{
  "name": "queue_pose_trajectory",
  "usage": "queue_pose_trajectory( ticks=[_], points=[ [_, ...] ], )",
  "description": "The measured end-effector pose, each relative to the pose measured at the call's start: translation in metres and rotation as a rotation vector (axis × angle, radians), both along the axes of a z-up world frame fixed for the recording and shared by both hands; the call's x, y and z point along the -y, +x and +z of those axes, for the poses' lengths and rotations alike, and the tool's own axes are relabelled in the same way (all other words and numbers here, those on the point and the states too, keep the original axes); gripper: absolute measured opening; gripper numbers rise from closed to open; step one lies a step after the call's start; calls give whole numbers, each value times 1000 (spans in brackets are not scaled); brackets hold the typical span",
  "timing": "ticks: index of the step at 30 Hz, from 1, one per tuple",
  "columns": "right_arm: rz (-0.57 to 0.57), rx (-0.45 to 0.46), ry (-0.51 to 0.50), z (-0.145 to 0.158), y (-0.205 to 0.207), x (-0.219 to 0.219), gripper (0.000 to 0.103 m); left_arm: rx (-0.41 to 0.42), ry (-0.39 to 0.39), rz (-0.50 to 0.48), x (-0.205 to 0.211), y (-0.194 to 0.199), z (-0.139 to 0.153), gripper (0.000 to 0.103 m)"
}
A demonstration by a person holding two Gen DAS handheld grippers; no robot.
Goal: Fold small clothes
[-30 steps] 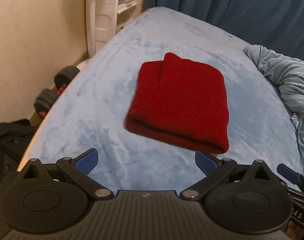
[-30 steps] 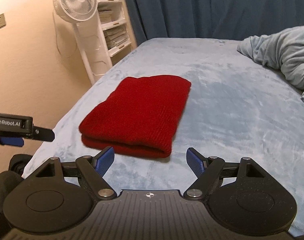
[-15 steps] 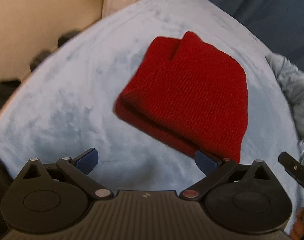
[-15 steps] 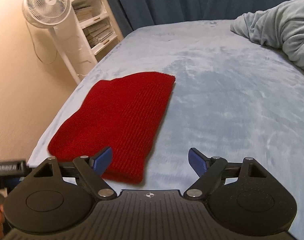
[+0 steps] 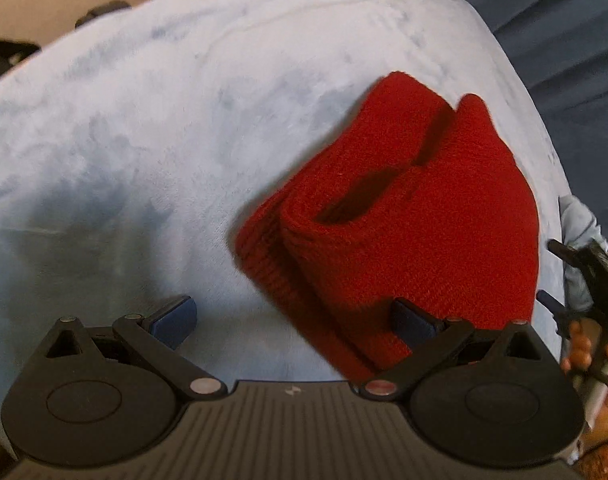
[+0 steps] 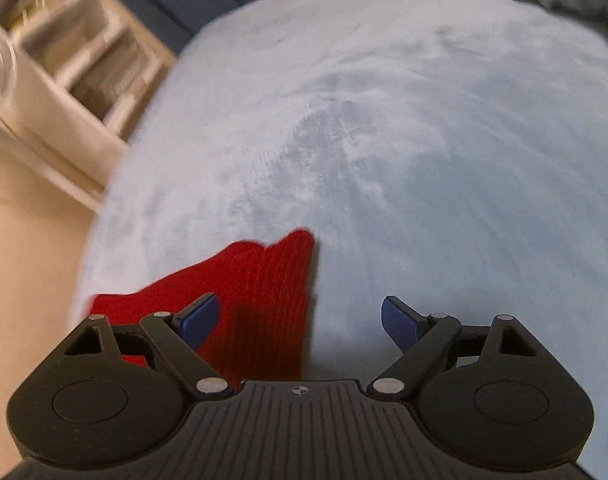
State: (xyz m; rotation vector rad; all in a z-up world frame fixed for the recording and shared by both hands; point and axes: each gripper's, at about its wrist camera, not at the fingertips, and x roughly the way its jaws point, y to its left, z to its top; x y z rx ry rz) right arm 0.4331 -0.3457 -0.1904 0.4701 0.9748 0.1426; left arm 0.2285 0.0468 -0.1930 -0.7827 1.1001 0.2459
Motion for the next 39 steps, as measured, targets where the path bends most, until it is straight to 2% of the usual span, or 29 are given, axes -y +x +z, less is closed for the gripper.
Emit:
queue_pose_trajectory(
  ticks=[2, 4, 5, 6, 7, 9, 10, 12, 14, 16, 19, 20, 21, 22, 23, 24, 25, 26, 27, 29, 31, 32, 33, 34, 35, 36, 39],
  points=[
    [29, -24, 24, -11, 18, -11, 89, -3, -24, 34, -5, 4, -7, 103],
    [49, -69, 84, -21, 35, -22, 89, 9, -13, 58, -6, 6, -5, 103],
    [68, -88, 123, -24, 41, -27, 89, 7, 4, 66, -6, 7, -3, 99],
    [89, -96, 154, -26, 45, -31, 87, 9, 15, 65, -5, 9, 0, 82],
    [107, -90, 143, -27, 46, -37, 71, 33, -1, 41, -5, 12, 3, 68],
    [202, -39, 18, -22, 40, -51, 51, 24, 5, 11, -8, 23, 10, 62],
    [217, -12, -4, -19, 31, -50, 43, 29, 11, -12, -12, 31, 11, 59],
    [166, 1, 29, -14, 11, -32, 37, 22, 14, -51, -24, 55, 14, 57],
    [60, -10, 78, -15, -23, -3, 35, 46, 82, -162, -29, 95, 25, 57],
    [-78, -32, 163, -27, -79, 23, 33, 97, 180, -323, -20, 154, 40, 57],
    [-322, -35, 354, -50, -187, 28, 32, 155, 261, -570, 14, 230, 54, 58],
    [-395, -19, 406, -57, -217, 19, 32, 150, 272, -627, 24, 248, 55, 63],
    [-449, -2, 441, -62, -236, 11, 35, 135, 271, -647, 30, 259, 55, 71],
    [-505, 18, 461, -67, -252, 5, 43, 130, 271, -623, 31, 262, 56, 73],
    [-547, 27, 453, -68, -259, 2, 49, 136, 263, -597, 29, 259, 58, 75],
    [-562, 25, 425, -67, -259, 1, 61, 155, 253, -574, 24, 253, 61, 78],
    [-547, 26, 395, -64, -254, 4, 66, 176, 233, -554, 17, 244, 65, 82],
    [-516, 29, 372, -60, -246, 8, 66, 204, 210, -539, 10, 235, 68, 91],
    [-484, 34, 355, -54, -240, 12, 66, 229, 193, -539, 5, 227, 70, 94],
    [-464, 53, 359, -46, -230, 20, 67, 241, 176, -555, 3, 224, 72, 95],
    [-469, 47, 351, -40, -225, 24, 72, 227, 159, -580, 12, 226, 65, 95],
    [-475, 52, 343, -39, -226, 25, 72, 223, 165, -586, 17, 225, 61, 87],
    [-480, 59, 334, -37, -228, 25, 72, 227, 168, -604, 22, 221, 59, 62],
    [-481, 60, 328, -36, -226, 23, 72, 228, 182, -629, 29, 218, 55, 48],
    [-480, 59, 324, -38, -224, 24, 72, 236, 223, -634, 35, 215, 53, 29],
    [-475, 61, 317, -38, -223, 24, 72, 247, 250, -636, 39, 212, 55, 23],
    [-432, 71, 265, -37, -218, 19, 72, 274, 218, -566, 24, 205, 65, 17]
  ],
)
